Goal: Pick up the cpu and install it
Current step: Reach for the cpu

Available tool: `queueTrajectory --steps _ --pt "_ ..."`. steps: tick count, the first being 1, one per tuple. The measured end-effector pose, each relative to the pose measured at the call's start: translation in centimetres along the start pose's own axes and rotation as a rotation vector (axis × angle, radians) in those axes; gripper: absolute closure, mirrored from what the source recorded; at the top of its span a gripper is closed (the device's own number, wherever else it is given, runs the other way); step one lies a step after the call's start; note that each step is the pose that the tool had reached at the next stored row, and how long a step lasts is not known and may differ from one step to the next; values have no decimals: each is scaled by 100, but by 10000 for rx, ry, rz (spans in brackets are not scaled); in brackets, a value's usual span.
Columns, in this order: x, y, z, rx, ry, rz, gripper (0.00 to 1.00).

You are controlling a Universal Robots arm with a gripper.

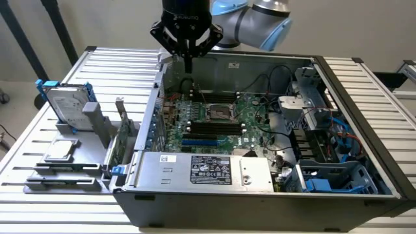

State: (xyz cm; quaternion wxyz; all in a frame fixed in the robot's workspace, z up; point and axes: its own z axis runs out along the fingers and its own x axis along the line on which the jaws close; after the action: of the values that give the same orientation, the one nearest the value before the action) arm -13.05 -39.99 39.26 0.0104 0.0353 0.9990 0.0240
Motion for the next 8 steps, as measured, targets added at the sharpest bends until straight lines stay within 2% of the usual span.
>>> queueTrajectory --steps 8 --pt "361 -73 -10 -1 -2 0 89"
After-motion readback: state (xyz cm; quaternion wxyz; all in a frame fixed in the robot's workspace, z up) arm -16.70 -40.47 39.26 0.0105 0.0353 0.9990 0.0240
